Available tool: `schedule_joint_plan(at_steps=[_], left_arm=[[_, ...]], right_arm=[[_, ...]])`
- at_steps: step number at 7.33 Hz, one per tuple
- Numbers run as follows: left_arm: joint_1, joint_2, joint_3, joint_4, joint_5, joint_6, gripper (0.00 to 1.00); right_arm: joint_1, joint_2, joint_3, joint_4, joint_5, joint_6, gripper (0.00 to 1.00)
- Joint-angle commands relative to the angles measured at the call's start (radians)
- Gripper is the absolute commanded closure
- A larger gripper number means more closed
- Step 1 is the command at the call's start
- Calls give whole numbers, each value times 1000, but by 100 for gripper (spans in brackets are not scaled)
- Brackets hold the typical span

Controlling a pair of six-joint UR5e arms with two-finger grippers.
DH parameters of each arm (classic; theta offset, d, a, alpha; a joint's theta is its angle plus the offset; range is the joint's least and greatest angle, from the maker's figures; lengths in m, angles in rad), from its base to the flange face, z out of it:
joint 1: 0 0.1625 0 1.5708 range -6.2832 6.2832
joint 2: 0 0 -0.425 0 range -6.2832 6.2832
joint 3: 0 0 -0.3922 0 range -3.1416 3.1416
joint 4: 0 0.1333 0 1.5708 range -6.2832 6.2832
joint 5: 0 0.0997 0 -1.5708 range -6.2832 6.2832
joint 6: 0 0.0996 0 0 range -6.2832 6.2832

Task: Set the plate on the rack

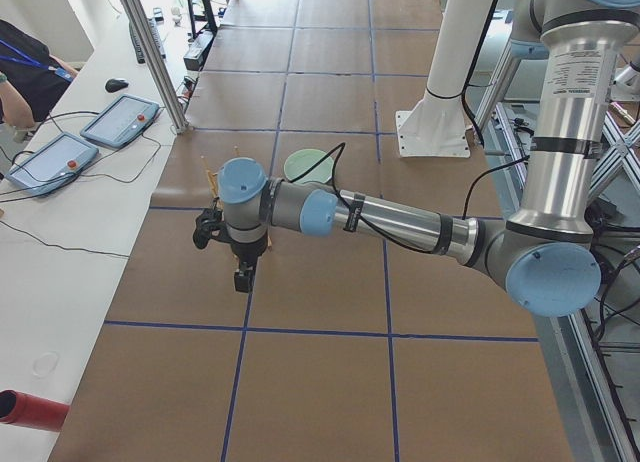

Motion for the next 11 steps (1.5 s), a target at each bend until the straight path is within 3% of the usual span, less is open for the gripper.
schedule_joint_plan(at_steps=[1,4,8,10,11], left_arm=[[177,-66,-115,6,4,-246,0],[279,-242,-142,152,-2,-344,0],[544,-451,-130,179,16,-873,0],[691,-528,-62,181,179,-977,0],[718,-580,21,181,213,-1017,0]], right_arm=[[0,0,0,0,0,0,0],[0,0,0,0,0,0,0],[0,0,0,0,0,0,0],[0,0,0,0,0,0,0],[0,0,0,0,0,0,0]])
